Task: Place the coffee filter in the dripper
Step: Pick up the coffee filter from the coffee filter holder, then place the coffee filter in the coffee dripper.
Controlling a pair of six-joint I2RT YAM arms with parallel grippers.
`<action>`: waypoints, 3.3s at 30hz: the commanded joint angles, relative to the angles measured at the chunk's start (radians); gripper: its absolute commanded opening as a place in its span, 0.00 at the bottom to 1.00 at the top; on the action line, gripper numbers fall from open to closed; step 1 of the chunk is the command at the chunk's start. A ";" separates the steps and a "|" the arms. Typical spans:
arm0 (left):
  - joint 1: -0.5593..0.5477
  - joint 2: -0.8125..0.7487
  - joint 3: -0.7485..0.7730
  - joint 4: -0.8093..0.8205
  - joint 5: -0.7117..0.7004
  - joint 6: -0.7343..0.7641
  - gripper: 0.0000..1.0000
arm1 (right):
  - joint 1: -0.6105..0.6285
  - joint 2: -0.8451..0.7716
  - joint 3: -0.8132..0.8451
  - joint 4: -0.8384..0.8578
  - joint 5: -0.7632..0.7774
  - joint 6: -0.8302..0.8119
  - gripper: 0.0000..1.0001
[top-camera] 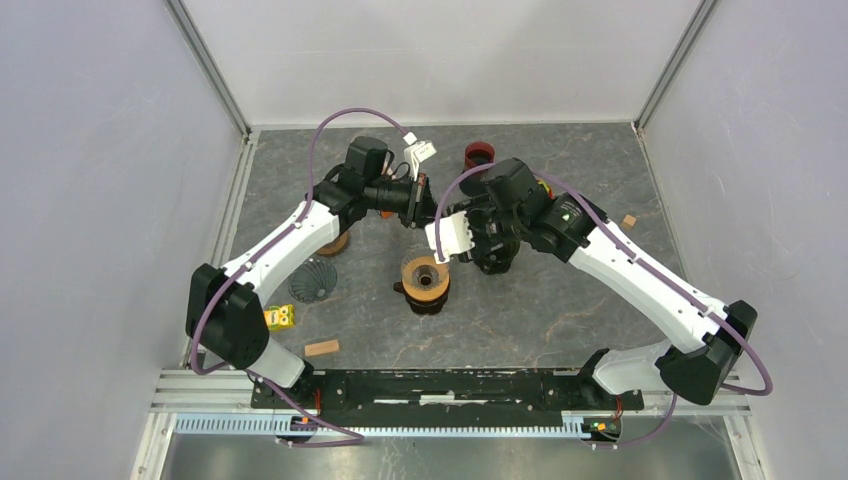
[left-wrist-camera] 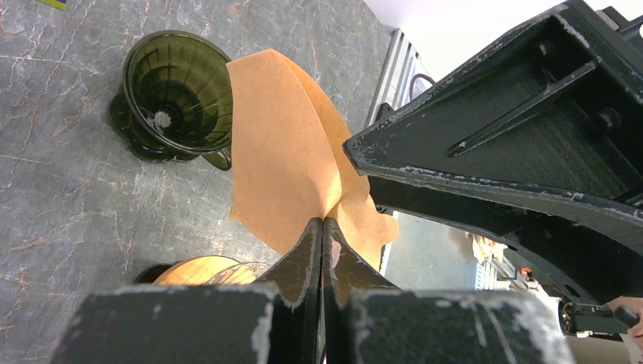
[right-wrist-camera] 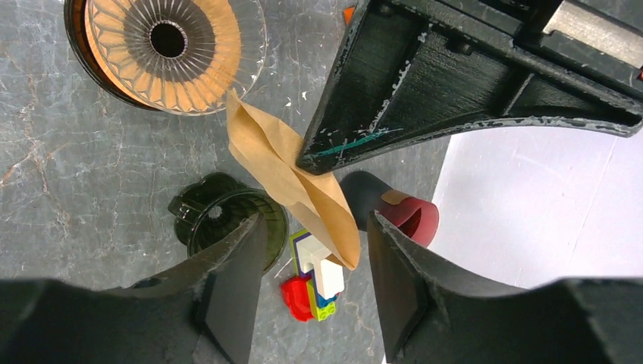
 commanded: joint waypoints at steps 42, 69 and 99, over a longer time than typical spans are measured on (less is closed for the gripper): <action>0.001 -0.016 0.001 0.060 0.003 0.043 0.02 | -0.001 0.018 -0.057 -0.016 -0.023 -0.049 0.00; 0.023 0.017 0.027 0.165 -0.057 -0.045 0.24 | -0.001 0.048 -0.045 -0.029 0.008 -0.022 0.00; -0.025 0.034 0.025 0.041 0.047 0.079 0.49 | -0.023 0.058 -0.044 -0.003 0.022 -0.007 0.00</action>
